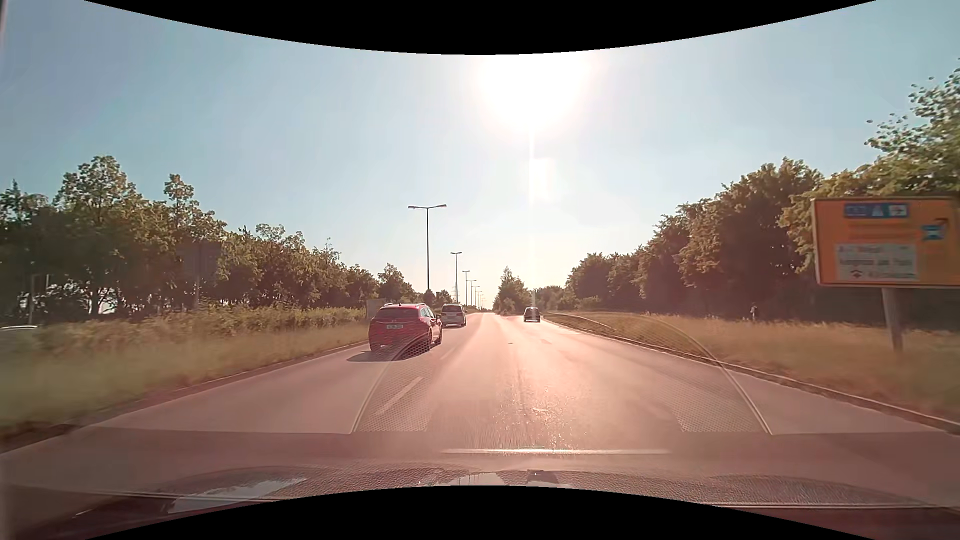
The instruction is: Follow the waypoints while adhering to traffic rules and regulations
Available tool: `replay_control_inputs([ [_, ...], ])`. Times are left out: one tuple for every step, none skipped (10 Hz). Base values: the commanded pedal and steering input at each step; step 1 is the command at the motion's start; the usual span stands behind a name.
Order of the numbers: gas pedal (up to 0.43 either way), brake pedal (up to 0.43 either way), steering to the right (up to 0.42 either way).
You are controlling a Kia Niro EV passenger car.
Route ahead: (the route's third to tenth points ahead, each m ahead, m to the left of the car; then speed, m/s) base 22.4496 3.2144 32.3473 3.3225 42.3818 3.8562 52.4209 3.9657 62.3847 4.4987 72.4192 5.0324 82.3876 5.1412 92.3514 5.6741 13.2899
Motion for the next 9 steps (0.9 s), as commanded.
replay_control_inputs([
  [0.398,0.006,-0.011],
  [0.398,0.006,-0.011],
  [0.398,0.006,-0.010],
  [0.398,0.006,-0.010],
  [0.398,0.006,-0.009],
  [0.398,0.006,-0.009],
  [0.398,0.006,-0.009],
  [0.398,0.006,-0.009],
  [0.398,0.000,-0.009],
])
